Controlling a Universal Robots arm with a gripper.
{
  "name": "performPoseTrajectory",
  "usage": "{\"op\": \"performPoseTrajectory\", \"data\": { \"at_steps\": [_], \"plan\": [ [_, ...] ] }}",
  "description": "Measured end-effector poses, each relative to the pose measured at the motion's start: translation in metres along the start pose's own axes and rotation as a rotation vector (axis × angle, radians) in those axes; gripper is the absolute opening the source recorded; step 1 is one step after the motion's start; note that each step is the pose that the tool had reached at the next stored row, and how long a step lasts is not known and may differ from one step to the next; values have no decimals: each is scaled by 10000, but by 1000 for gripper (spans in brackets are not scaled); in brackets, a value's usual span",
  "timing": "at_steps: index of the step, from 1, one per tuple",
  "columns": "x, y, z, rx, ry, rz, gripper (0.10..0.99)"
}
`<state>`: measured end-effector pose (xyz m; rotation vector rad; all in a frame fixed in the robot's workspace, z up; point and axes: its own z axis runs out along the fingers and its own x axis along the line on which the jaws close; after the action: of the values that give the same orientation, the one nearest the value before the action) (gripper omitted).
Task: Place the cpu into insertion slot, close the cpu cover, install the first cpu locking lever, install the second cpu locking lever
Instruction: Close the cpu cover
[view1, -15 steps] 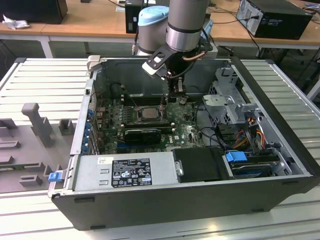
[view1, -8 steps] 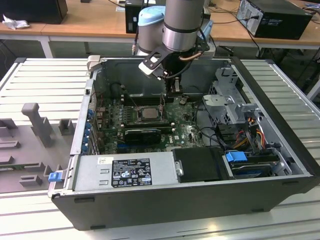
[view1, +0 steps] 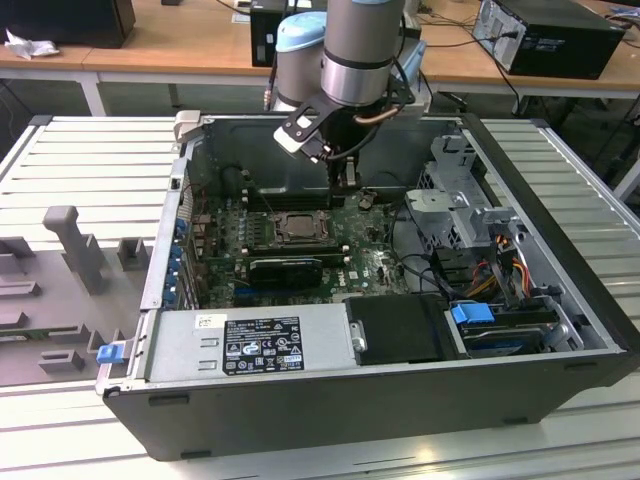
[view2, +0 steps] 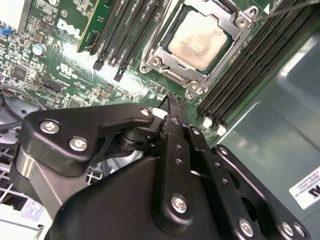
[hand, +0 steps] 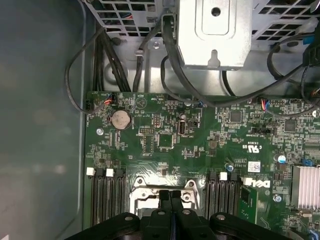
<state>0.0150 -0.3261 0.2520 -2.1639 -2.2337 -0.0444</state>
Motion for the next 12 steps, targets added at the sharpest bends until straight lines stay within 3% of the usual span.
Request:
{"op": "performPoseTrajectory", "data": {
  "at_steps": [3,9,12],
  "plan": [
    [-4,-70,58,3,18,-101,106],
    [2,-300,95,3,53,-101,106],
    [7,-340,101,2,55,-102,106]
  ]
}}
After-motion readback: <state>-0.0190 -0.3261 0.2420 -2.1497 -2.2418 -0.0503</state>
